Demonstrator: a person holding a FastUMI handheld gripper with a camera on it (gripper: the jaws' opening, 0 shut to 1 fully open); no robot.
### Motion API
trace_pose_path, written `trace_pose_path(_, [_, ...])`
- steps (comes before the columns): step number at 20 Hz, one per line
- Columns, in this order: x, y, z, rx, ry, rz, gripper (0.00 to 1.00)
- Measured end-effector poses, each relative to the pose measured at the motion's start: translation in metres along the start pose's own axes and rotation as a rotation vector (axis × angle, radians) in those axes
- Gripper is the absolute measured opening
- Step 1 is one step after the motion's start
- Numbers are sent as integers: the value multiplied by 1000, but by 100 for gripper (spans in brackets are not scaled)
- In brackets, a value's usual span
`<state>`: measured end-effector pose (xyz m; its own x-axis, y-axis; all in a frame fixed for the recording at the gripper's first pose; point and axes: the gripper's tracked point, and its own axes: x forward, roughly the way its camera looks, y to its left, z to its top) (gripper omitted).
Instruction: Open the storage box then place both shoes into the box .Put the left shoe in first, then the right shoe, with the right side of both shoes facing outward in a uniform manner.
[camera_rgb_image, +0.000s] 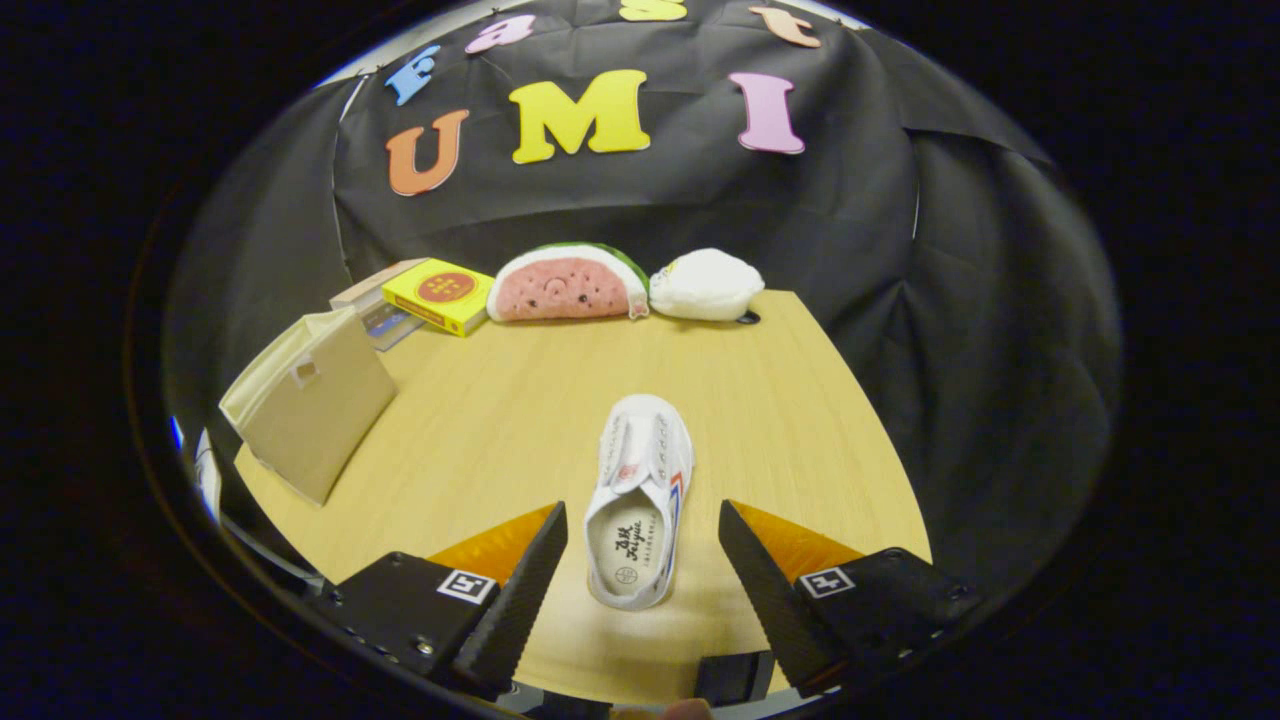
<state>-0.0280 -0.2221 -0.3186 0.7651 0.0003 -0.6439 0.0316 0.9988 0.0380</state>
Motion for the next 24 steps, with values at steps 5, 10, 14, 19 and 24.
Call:
trace_pose_path(5, [47, -13, -15, -21, 65, 1, 94])
trace_pose_path(10, [77, -19, -12, 73, 107, -7, 75])
trace_pose_path(14, [90, -8, -5, 63, 133, 27, 57])
trace_pose_path(19, [102, -22, -3, 90, 153, -64, 16])
trace_pose_path(24, [87, -20, -1, 210, 216, -69, 0])
